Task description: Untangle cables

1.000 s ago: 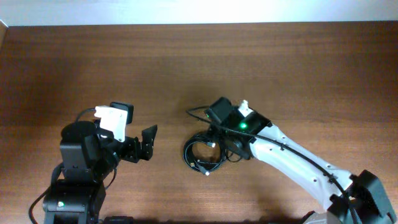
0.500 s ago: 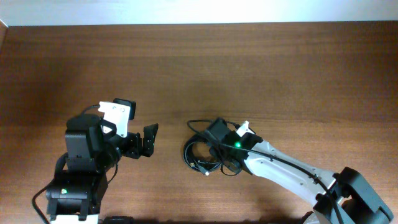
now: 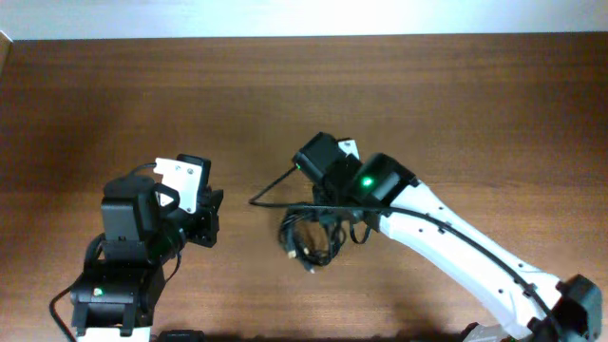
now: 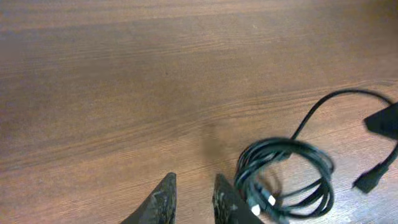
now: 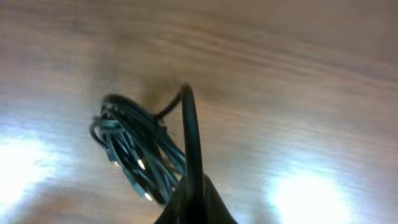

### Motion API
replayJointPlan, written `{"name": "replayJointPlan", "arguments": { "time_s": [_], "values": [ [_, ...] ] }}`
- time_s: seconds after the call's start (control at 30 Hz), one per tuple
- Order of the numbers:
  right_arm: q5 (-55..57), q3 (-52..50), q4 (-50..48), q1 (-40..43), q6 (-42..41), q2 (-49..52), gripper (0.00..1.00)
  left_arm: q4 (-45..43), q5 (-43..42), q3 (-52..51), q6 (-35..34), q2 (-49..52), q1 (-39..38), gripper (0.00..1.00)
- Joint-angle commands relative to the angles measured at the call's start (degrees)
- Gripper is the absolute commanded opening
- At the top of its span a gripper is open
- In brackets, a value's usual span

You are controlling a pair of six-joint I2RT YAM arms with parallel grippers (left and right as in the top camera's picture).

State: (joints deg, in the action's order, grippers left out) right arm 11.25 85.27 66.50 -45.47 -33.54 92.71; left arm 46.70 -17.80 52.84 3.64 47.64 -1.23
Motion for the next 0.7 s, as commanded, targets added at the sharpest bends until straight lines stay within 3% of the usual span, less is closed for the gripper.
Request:
{"name": "replayJointPlan", "arguments": {
  "time_s": [0.0,0.03,0.1,0.13,0.17,0.2,0.23,0.37,0.47,0.53,0.67],
  "values": [
    [6.12,2.56,0.87,0.55,1.81,-0.61,0.04,0.17,-0.98,0.46,0.31,-0.07,-0.11,0.18],
    [5.95,2.54,0.81,0.57,1.77,-0.61,0.04,0.35,-2.51,0.46,0.79,-0.07,-0.11,0.18],
    [5.95,2.56,0.81,0.57,1.79,-0.61,0.04,0.96,-10.51,0.46,6.82,0.52,-0.11,0.01],
    [5.90,2.56,0.83,0.59,1.79,-0.61,0.29,0.66,-10.45,0.46,6.78,1.31,-0.11,0.03],
    [5.95,2.56,0.74,0.59,1.81,-0.61,0.62,-0.35,-10.47,0.46,6.75,2.84,-0.11,0.39],
    [6.23,2.56,0.37,0.61,1.81,-0.61,0.86,-0.59,-10.47,0.46,6.75,3.78,-0.11,0.42],
    [7.52,2.56,0.11,1.66,1.77,-0.63,1.00,-0.33,-10.51,0.46,6.78,5.90,-0.11,0.41],
    [0.26,2.56,0.17,10.01,1.62,-0.63,0.99,-0.09,-14.23,0.46,11.85,6.36,-0.42,0.24],
    [-2.05,2.58,1.27,9.88,3.30,-1.75,0.99,-0.98,-12.35,0.46,13.16,10.91,-3.26,0.10],
    [-2.01,3.19,1.46,8.37,3.41,-5.88,0.99,-2.34,-11.80,0.46,13.25,17.79,-5.62,0.10],
    [-3.34,4.48,4.55,3.08,7.85,-17.94,0.99,-15.28,-12.02,0.46,13.14,36.09,-15.91,0.17]
  ]
}}
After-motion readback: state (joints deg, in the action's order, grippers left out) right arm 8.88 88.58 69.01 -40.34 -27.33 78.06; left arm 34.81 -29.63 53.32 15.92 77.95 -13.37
